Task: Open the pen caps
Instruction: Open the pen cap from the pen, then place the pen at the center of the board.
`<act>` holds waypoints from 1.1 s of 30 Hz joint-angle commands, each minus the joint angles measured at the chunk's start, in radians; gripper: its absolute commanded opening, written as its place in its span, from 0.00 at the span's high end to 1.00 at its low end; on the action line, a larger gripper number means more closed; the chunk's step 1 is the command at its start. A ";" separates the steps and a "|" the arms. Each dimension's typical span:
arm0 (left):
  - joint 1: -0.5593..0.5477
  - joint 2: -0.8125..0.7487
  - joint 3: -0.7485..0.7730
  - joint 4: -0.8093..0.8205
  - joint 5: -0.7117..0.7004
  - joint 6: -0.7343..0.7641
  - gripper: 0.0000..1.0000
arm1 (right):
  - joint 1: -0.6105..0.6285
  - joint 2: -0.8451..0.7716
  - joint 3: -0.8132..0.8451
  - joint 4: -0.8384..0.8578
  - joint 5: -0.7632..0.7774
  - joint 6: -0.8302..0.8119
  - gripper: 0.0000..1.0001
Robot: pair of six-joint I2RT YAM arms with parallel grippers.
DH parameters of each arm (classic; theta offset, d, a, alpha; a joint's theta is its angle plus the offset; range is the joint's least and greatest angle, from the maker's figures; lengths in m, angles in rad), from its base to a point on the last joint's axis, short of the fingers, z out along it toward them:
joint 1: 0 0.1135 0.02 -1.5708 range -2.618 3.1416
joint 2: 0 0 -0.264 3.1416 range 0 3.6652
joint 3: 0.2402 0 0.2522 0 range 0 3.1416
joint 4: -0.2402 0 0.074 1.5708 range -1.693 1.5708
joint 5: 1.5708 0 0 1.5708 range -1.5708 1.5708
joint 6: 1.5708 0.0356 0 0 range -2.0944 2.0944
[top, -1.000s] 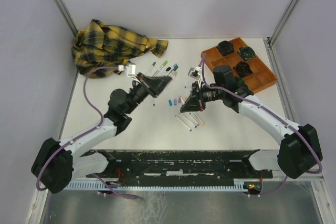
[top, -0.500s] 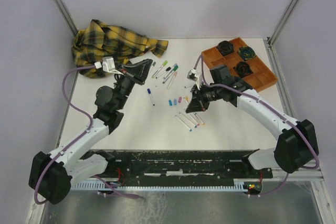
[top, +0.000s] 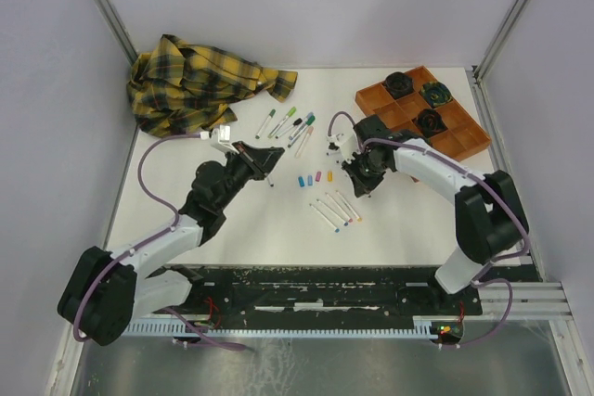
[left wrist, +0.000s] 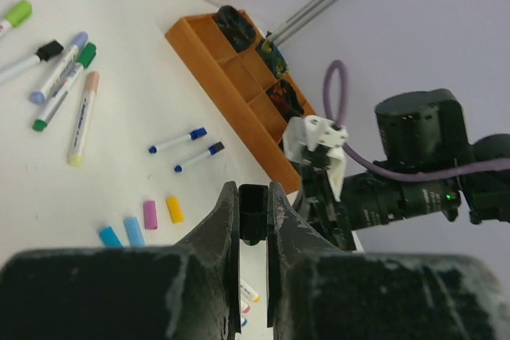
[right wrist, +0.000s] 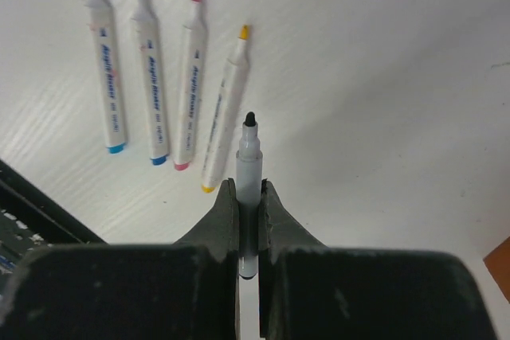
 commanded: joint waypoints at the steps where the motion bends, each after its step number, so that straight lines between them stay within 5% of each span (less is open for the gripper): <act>1: 0.002 0.013 -0.026 0.022 0.062 -0.086 0.97 | -0.005 0.078 0.060 -0.055 0.161 0.017 0.96; 33: -0.014 -0.059 -0.147 0.028 0.045 -0.115 0.97 | -0.040 0.327 0.124 -0.090 -0.005 0.122 0.72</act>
